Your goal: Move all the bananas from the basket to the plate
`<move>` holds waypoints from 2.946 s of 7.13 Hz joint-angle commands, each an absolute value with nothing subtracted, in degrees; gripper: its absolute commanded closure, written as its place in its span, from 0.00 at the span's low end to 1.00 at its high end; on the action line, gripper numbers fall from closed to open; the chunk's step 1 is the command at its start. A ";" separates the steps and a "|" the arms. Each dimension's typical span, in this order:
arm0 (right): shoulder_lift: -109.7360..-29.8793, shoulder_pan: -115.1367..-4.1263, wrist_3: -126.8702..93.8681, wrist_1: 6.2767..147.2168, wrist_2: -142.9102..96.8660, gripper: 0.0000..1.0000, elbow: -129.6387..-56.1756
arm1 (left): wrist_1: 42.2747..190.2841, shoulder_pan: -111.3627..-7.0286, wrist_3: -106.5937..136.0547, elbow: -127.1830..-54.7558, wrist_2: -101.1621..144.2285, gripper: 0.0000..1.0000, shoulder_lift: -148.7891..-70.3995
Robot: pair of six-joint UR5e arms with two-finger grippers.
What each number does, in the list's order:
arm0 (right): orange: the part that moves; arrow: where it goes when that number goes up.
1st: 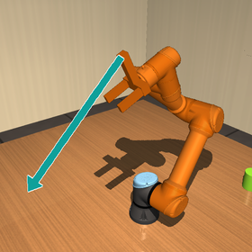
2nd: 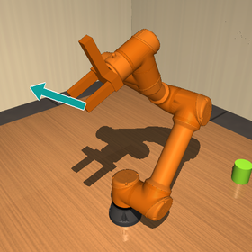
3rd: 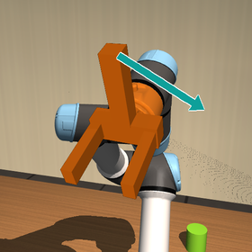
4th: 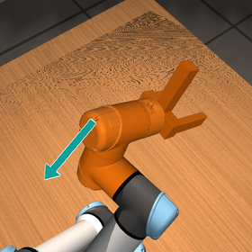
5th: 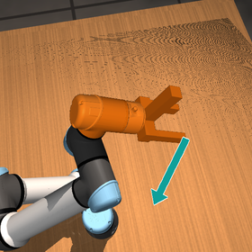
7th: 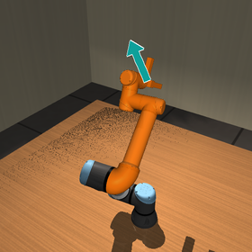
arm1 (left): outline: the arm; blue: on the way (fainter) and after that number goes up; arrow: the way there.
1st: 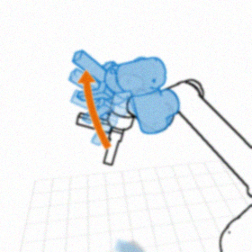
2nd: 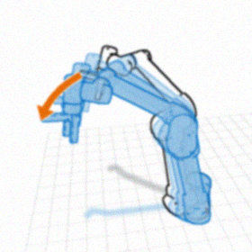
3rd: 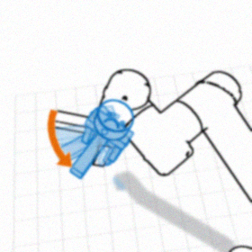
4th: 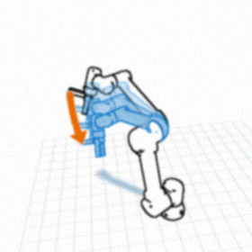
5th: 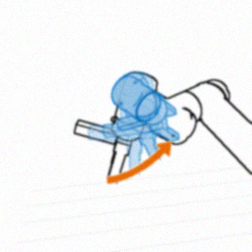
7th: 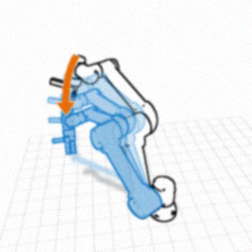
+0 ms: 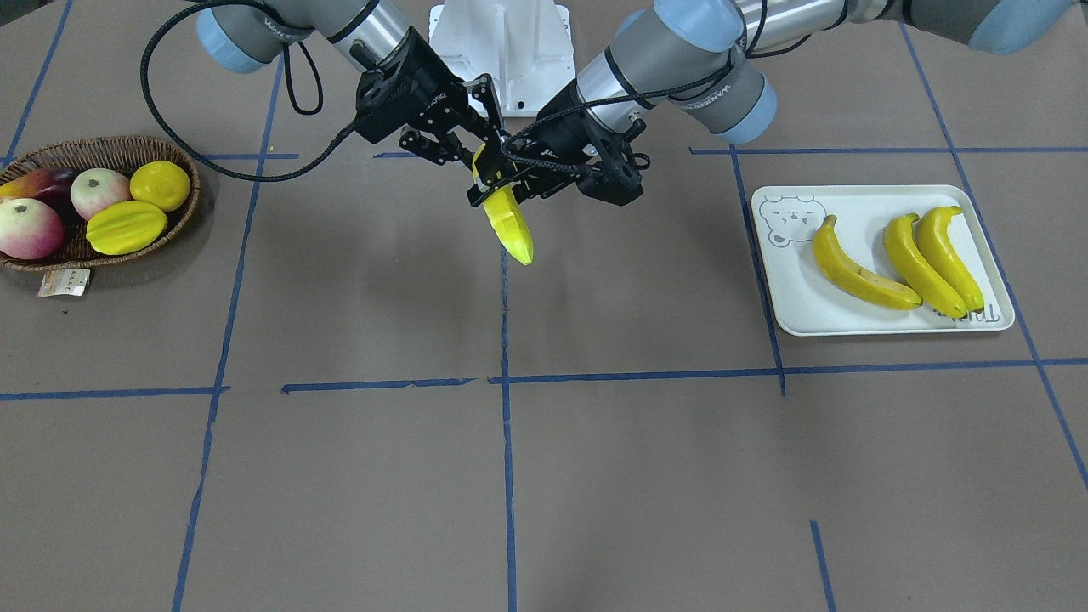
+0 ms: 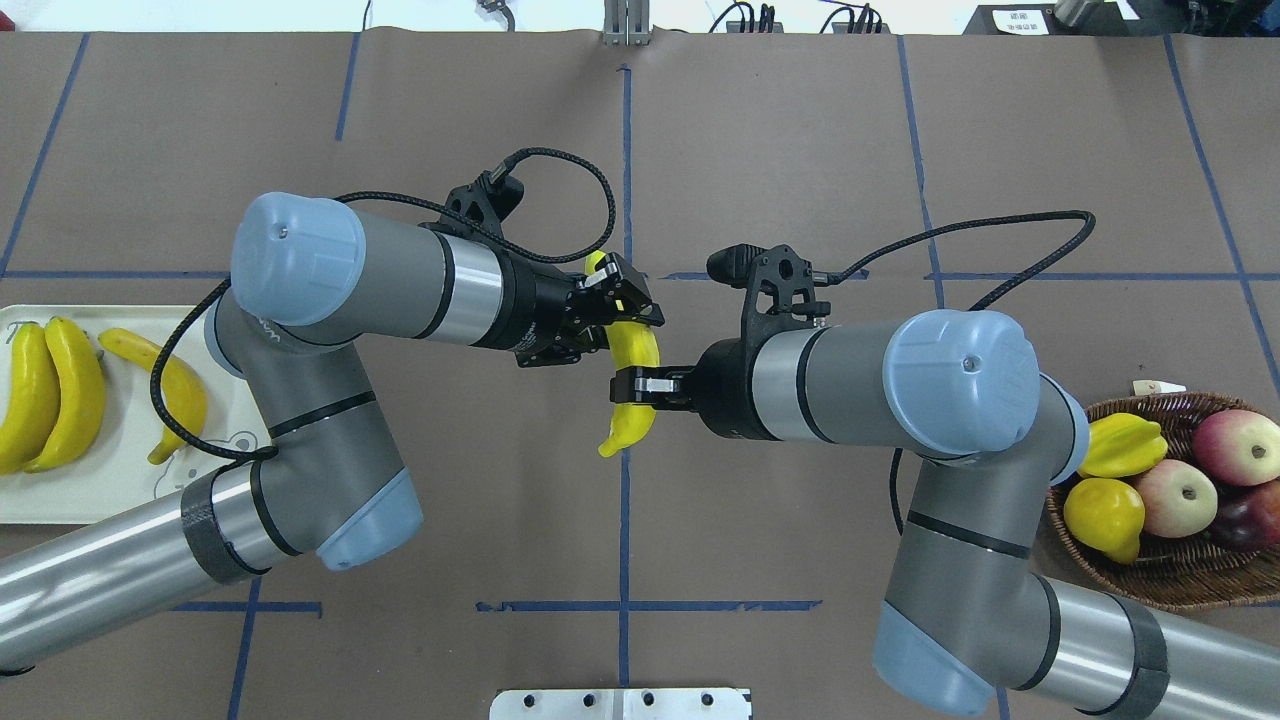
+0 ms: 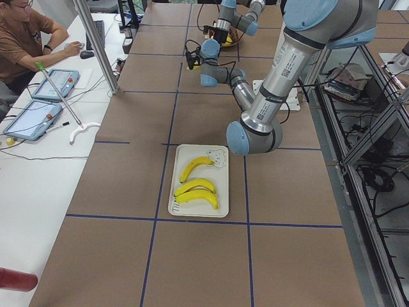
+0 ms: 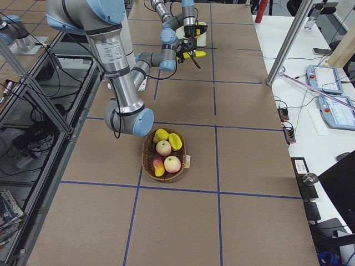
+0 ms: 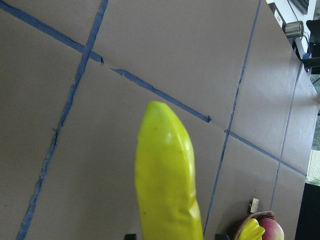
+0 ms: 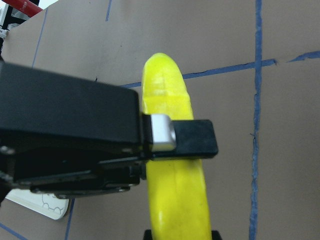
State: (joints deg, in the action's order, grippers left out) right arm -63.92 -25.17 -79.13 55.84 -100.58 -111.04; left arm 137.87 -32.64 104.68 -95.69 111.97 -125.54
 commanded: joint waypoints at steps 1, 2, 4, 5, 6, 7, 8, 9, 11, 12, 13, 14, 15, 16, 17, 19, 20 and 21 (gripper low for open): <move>-64.33 -25.14 -79.10 55.81 -100.98 0.67 -112.14 | 137.73 -32.70 104.42 -95.63 112.06 1.00 -125.25; -64.51 -25.31 -79.10 55.90 -100.99 0.01 -112.67 | 137.81 -32.70 104.33 -95.62 112.06 1.00 -125.24; -64.78 -25.40 -79.19 55.90 -100.99 0.00 -113.38 | 137.81 -32.78 104.33 -95.62 112.06 1.00 -125.16; -65.04 -25.49 -79.19 55.90 -101.07 0.00 -113.81 | 137.73 -32.96 104.07 -95.62 112.06 1.00 -125.16; -65.91 -25.58 -79.19 55.90 -101.07 0.00 -114.60 | 137.29 -33.22 103.80 -95.71 112.32 1.00 -125.07; -67.92 -25.75 -79.19 55.99 -101.25 0.00 -116.61 | 135.98 -33.74 103.71 -95.71 112.67 1.00 -124.02; -70.29 -26.36 -79.10 57.81 -101.34 0.00 -119.42 | 131.53 -35.58 102.23 -96.76 114.68 1.00 -120.62; -70.92 -27.76 -79.10 61.49 -101.34 0.00 -121.53 | 126.09 -39.69 96.04 -99.38 117.31 1.00 -117.71; -73.64 -30.23 -78.66 63.98 -101.51 0.00 -123.56 | 110.65 -41.91 83.65 -108.16 116.64 1.00 -111.38; -74.26 -30.84 -78.40 63.98 -101.60 0.00 -123.66 | 105.96 -42.01 78.80 -109.32 114.11 1.00 -107.53; -74.27 -31.11 -78.40 63.98 -101.60 0.00 -123.49 | 106.00 -41.92 76.05 -109.25 113.56 1.00 -103.40; -74.18 -31.29 -78.40 63.98 -101.60 0.00 -123.31 | 105.91 -42.01 74.63 -108.99 113.55 1.00 -100.49; -74.18 -31.38 -78.40 63.98 -101.51 0.00 -123.22 | 105.56 -42.01 74.62 -107.94 113.55 1.00 -99.15; -74.09 -31.29 -78.40 63.98 -101.51 0.00 -123.22 | 105.56 -42.01 74.62 -106.54 113.55 1.00 -98.36; -74.00 -31.29 -78.40 63.98 -101.43 0.00 -123.22 | 105.47 -42.27 74.62 -104.96 113.29 1.00 -98.35; -73.83 -31.20 -78.40 63.98 -101.43 0.00 -123.22 | 105.56 -42.36 74.53 -101.88 110.66 1.00 -98.35; -73.74 -31.29 -78.40 63.98 -101.43 0.00 -123.22 | 105.47 -42.45 74.53 -101.43 110.05 1.00 -98.35; -73.74 -31.29 -78.40 63.98 -101.43 0.00 -123.22 | 105.56 -42.54 74.53 -101.08 109.95 0.97 -98.18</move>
